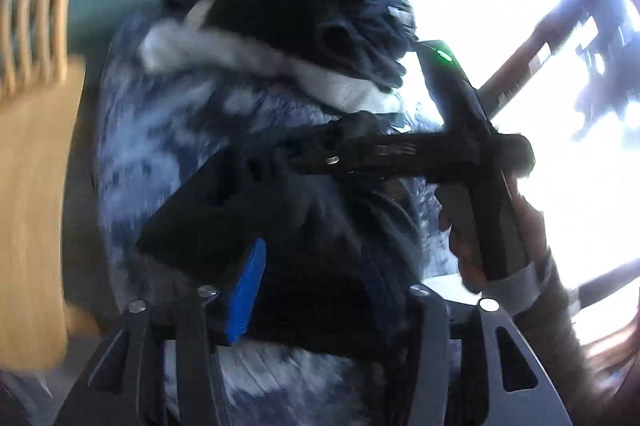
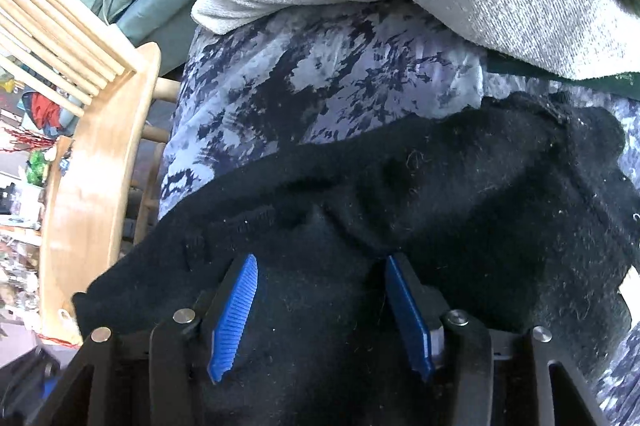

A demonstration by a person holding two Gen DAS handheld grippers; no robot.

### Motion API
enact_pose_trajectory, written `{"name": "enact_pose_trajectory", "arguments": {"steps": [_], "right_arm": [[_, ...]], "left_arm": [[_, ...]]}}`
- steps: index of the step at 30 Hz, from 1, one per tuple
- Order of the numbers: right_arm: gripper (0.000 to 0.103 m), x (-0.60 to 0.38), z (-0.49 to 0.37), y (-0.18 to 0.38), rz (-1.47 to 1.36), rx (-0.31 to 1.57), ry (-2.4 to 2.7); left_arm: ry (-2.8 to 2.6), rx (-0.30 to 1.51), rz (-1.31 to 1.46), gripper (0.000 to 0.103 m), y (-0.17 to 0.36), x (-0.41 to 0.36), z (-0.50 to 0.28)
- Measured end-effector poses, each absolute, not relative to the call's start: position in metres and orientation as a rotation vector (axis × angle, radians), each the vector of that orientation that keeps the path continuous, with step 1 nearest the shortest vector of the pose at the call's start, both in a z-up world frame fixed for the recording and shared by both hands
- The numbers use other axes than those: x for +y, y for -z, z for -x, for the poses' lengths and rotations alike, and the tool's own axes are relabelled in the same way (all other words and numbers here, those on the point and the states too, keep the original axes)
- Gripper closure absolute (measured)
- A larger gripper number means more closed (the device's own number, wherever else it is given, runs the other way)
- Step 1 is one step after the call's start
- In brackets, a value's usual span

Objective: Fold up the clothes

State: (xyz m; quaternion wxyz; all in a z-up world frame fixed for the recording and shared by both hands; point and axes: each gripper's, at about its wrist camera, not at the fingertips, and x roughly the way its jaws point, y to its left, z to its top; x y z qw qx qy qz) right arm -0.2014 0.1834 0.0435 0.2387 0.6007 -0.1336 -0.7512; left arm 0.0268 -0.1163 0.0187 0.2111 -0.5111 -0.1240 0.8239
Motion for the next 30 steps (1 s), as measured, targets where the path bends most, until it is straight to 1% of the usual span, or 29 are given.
{"name": "enact_pose_trajectory", "arguments": {"steps": [1,2,3,5,7,10,11,13,14,17,19,24,25,26,27,28,30], "right_arm": [[0.047,0.185,0.202,-0.043,-1.647,-0.381,2.048],[0.047,0.187,0.203,-0.044,-1.65,-0.397,2.037],[0.048,0.188,0.203,-0.045,-1.652,-0.409,2.035],[0.048,0.192,0.201,-0.054,-1.647,-0.403,2.042],[0.048,0.2,0.197,-0.069,-1.639,-0.334,2.101],[0.048,0.216,0.189,-0.092,-1.635,-0.207,2.214],[0.046,0.222,0.187,-0.098,-1.637,-0.162,2.252],[0.044,0.235,0.189,-0.103,-1.66,-0.101,2.304],[0.042,0.241,0.192,-0.1,-1.682,-0.096,2.31],[0.042,0.255,0.202,-0.089,-1.741,-0.087,2.319],[0.042,0.258,0.208,-0.081,-1.753,-0.095,2.307],[0.043,0.246,0.222,-0.069,-1.719,-0.103,2.293],[0.043,0.241,0.225,-0.066,-1.72,-0.094,2.293],[0.048,0.237,0.227,-0.062,-1.731,-0.075,2.298],[0.059,0.233,0.23,-0.058,-1.748,-0.052,2.305],[0.064,0.231,0.234,-0.053,-1.768,-0.048,2.316],[0.069,0.232,0.242,-0.046,-1.793,-0.094,2.328]], "left_arm": [[-2.234,-0.452,1.456,0.033,-0.015,-0.126,-0.023],[-2.182,-0.568,1.478,0.028,-0.01,-0.135,-0.019],[-2.128,-0.684,1.496,0.021,-0.005,-0.145,-0.015],[-2.039,-0.836,1.551,0.02,0.006,-0.15,-0.007],[-1.989,-0.914,1.598,0.02,0.012,-0.152,-0.006],[-1.981,-0.943,1.65,0.02,0.014,-0.152,-0.016],[-1.982,-0.962,1.652,0.02,0.014,-0.155,-0.021],[-1.985,-1.002,1.658,0.015,0.015,-0.159,-0.028],[-1.986,-1.018,1.676,0.014,0.018,-0.16,-0.028],[-1.948,-1.076,1.739,0.014,0.035,-0.158,-0.023],[-1.902,-1.118,1.721,0.014,0.039,-0.153,-0.02],[-1.965,-1.081,1.626,0.014,0.026,-0.133,-0.006],[-1.968,-1.074,1.629,0.021,0.027,-0.131,-0.003],[-1.97,-1.066,1.633,0.03,0.028,-0.129,0.0],[-1.984,-1.039,1.657,0.06,0.032,-0.129,0.002],[-1.997,-1.01,1.684,0.079,0.038,-0.129,0.005],[-1.999,-1.026,1.703,0.08,0.05,-0.137,0.006]]}}
